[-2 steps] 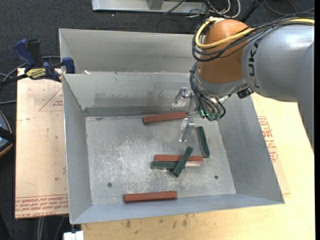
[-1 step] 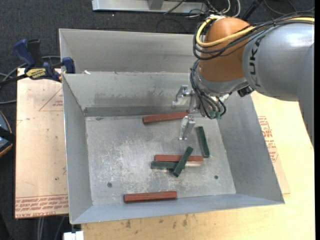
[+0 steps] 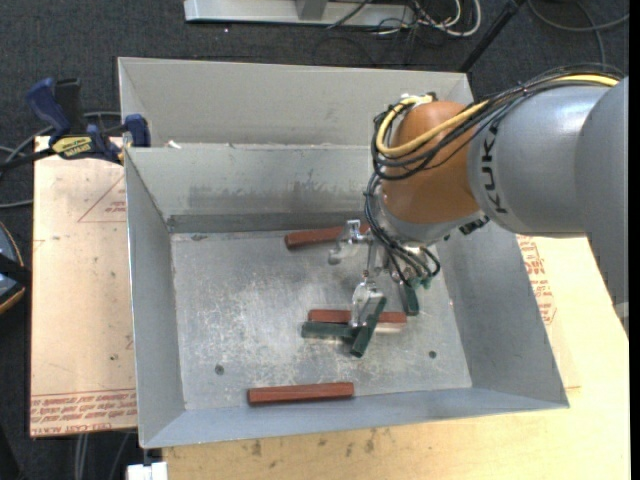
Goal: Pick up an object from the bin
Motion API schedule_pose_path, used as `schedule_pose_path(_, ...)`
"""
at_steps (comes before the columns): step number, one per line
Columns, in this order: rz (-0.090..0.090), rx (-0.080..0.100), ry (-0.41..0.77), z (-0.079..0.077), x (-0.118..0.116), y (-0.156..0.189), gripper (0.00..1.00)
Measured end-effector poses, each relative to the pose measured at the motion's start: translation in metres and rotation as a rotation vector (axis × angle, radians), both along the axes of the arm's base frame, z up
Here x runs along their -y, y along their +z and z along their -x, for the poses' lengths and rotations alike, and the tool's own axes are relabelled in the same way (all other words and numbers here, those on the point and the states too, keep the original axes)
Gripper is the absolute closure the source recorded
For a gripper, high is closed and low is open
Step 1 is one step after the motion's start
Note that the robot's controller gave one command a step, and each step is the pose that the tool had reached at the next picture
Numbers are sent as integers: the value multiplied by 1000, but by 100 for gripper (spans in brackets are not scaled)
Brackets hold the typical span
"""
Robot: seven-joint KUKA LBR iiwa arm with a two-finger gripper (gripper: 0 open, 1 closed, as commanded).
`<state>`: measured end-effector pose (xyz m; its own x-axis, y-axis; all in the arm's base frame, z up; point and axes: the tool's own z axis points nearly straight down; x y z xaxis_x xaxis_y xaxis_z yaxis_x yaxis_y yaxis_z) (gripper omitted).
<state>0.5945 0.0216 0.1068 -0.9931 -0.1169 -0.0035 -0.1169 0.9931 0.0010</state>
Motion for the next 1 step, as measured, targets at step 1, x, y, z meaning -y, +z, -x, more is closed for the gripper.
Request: schedule_pose_path(1, 0, -3, 190, 30, 1, 6, 0)
